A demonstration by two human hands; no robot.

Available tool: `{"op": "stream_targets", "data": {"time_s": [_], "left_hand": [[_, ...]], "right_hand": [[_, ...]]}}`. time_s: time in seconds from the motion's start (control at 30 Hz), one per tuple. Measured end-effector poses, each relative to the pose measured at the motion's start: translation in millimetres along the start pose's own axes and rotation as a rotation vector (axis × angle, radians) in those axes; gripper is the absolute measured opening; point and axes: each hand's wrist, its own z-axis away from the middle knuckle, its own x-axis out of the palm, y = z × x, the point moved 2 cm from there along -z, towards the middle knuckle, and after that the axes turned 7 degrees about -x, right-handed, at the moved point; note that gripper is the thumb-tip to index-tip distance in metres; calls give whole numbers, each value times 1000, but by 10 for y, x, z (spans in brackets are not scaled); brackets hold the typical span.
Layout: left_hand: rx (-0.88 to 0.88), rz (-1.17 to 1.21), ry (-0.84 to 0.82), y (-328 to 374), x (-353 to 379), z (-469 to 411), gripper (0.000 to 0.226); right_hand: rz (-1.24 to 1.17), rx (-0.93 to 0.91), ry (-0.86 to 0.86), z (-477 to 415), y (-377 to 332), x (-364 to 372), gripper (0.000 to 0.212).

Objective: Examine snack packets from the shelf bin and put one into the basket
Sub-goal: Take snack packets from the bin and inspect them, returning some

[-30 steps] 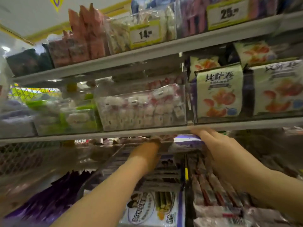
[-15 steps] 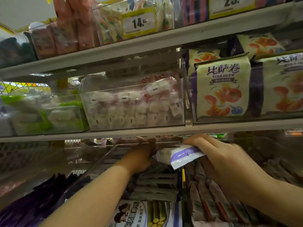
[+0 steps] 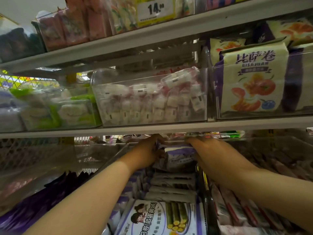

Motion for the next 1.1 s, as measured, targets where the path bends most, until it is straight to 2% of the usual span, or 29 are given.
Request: {"op": "stream_targets", "data": {"time_s": [0.07,0.17,0.23,0.33,0.37,0.4,0.47,0.53,0.6,0.7,0.73,0.9,1.0,1.1], "left_hand": [[15,-52,-22,-9,11,20,32],[63,-257,-56,43,6,58,45],[59,-369,-54,89,2,63,45],[-13,-552,148,136,-85,104,23],[-4,-568,140,140,-95,140,11],[19,-530,60,147,-69,180,3],[70,-447,-147,165,67,262,5],[145,-478,-220,174,225,269,21],[187,-563,-261,180,365,219,28],[176,-612,-316,193,445,141,34],[160,-624,-333,199,450,123,35],[103,-690,-376,281,483,97,33],[69,-734,-418,330,498,116,32],[66,-644,-368,294,332,146,37]], "right_hand": [[-34,9,8,-51,3,10,41],[-8,43,-67,-163,23,43,26],[15,63,-111,-242,42,83,21],[23,81,-147,-336,73,163,20],[8,90,-162,-366,86,189,20],[-13,100,-173,-396,99,216,21],[-60,118,-203,-451,126,263,21],[-115,118,-227,-487,153,310,15],[-191,109,-223,-506,180,348,18],[-293,94,-224,-528,208,373,46],[-310,87,-229,-535,209,374,50],[-319,27,-258,-555,194,349,38],[-294,29,-323,-556,199,340,41],[-261,12,-333,-541,189,318,45]]}}
